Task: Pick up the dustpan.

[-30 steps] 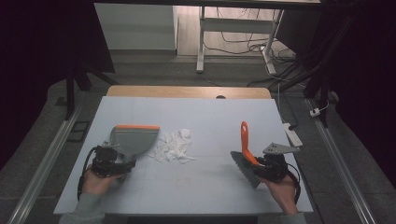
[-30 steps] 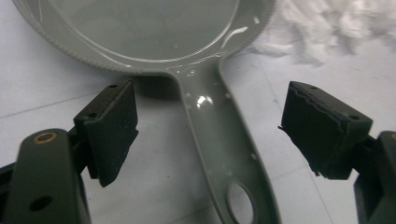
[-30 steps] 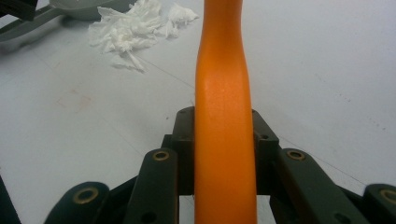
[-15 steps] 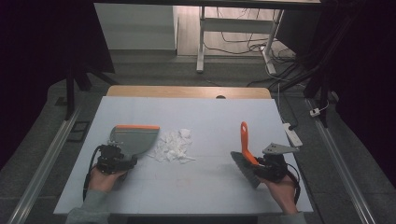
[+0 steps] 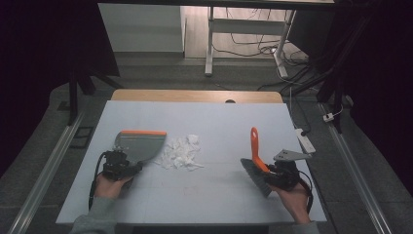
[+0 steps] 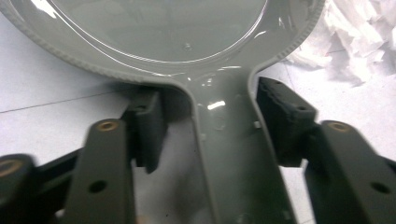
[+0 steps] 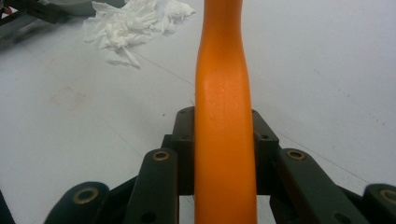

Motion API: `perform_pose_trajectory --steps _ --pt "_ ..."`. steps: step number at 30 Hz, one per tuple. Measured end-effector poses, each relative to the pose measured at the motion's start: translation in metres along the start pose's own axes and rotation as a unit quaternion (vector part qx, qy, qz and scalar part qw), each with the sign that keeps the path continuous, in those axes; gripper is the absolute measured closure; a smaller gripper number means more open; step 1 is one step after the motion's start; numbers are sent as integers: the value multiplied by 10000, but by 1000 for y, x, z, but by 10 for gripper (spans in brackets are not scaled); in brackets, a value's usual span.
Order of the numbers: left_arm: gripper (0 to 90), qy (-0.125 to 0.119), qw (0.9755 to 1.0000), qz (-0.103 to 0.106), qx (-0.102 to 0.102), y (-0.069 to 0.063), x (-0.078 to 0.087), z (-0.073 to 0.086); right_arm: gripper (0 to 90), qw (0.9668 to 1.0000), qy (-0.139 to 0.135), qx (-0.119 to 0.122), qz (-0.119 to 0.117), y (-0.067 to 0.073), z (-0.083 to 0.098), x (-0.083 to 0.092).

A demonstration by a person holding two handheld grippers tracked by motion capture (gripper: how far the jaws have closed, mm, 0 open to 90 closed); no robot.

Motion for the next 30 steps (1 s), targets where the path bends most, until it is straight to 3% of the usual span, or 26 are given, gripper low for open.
perform_pose_trajectory --steps 2,7,30 --pt "558 -32 10000 47 22 0 0 0 697 10000 8 -2 1 0 0 0" --pt "605 -104 9999 12 103 3 1 0 697 10000 26 -2 -2 1 1 -1" --pt "615 -470 9989 35 39 8 12 -3 697 10000 -8 -9 31 -1 0 1"
Point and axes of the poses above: each handheld gripper's, and its own axes: x roughly backward along the jaws, z roughly out of its underside, y roughly to its left, the point moved 5 cm from there along -x, roughly forward along the jaws, and after that the axes turned 11 degrees about -y, right-handed, at the moved point
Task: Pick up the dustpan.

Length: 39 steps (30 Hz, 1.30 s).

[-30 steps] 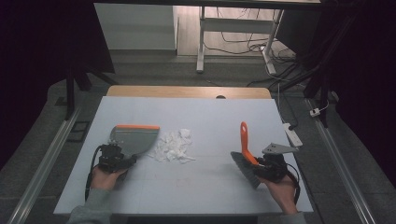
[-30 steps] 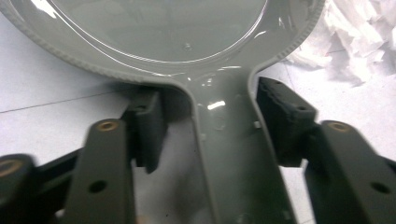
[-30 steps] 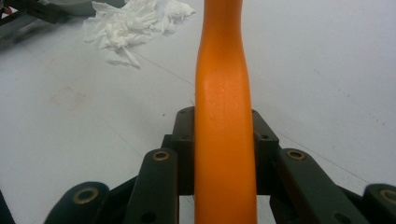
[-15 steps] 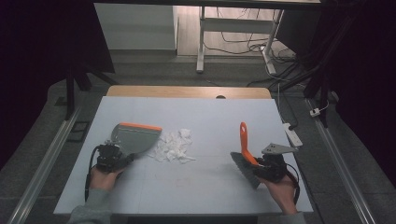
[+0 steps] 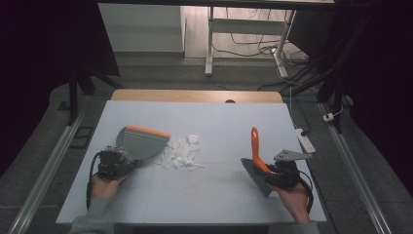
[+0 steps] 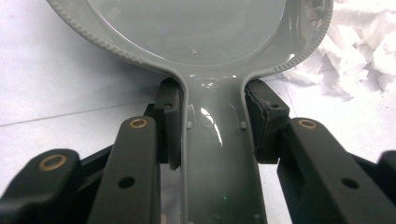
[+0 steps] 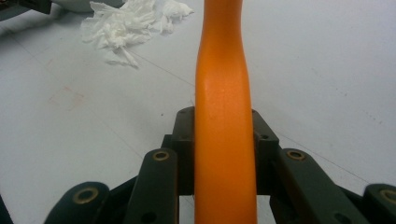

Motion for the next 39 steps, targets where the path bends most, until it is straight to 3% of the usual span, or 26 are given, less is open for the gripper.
perform_pose_trajectory --steps 11,23,39 --pt "615 -242 9994 248 -67 5 14 -5 698 10000 -31 0 3 -1 -1 1" --pt "615 -607 9954 723 -174 13 40 -14 697 10000 -72 10 20 -1 -1 1" --pt "615 -616 9898 1028 -767 12 71 -14 698 9999 -155 -2 36 0 -4 4"
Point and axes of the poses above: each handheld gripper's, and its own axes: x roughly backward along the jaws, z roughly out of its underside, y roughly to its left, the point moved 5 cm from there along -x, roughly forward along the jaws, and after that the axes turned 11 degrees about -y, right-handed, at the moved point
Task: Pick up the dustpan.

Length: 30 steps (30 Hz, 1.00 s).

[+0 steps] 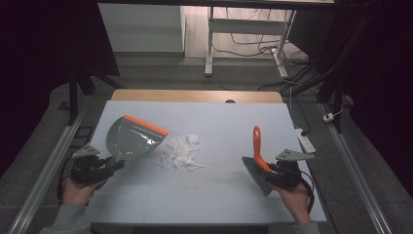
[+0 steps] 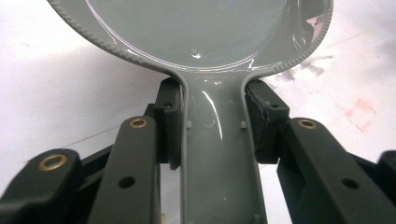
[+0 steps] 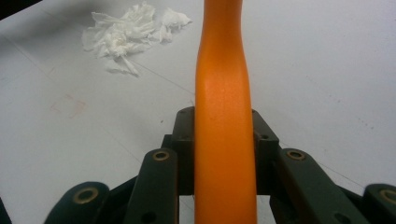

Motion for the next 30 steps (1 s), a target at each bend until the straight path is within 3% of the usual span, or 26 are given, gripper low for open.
perform_pose_trajectory --steps 7,13,18,30 --pt "615 124 9995 145 -268 -5 5 2 698 10000 3 14 2 1 0 0" --pt "615 302 9964 474 -629 -14 9 5 697 10000 -2 9 5 0 0 0" --pt "615 493 9930 629 -873 -19 13 13 697 10000 10 8 4 1 1 0" --pt "614 697 9898 894 -864 -15 29 38 697 10000 4 16 -3 1 1 -1"
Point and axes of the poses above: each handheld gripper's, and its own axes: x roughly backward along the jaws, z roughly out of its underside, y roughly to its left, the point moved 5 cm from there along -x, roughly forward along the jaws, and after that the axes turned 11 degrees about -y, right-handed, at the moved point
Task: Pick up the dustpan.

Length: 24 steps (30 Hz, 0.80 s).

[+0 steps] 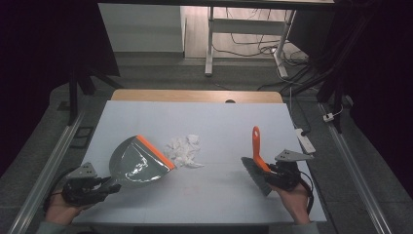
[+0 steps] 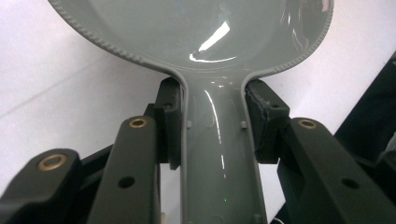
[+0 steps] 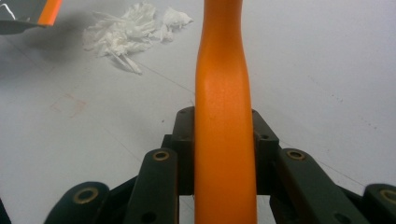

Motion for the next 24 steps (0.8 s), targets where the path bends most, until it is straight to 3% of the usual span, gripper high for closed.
perform_pose_trajectory --steps 10,24 --pt "614 186 9998 98 12 0 -3 8 697 10000 1 4 10 -1 1 0" --pt "614 378 9992 26 84 6 1 17 698 10000 -6 -30 0 0 0 1"
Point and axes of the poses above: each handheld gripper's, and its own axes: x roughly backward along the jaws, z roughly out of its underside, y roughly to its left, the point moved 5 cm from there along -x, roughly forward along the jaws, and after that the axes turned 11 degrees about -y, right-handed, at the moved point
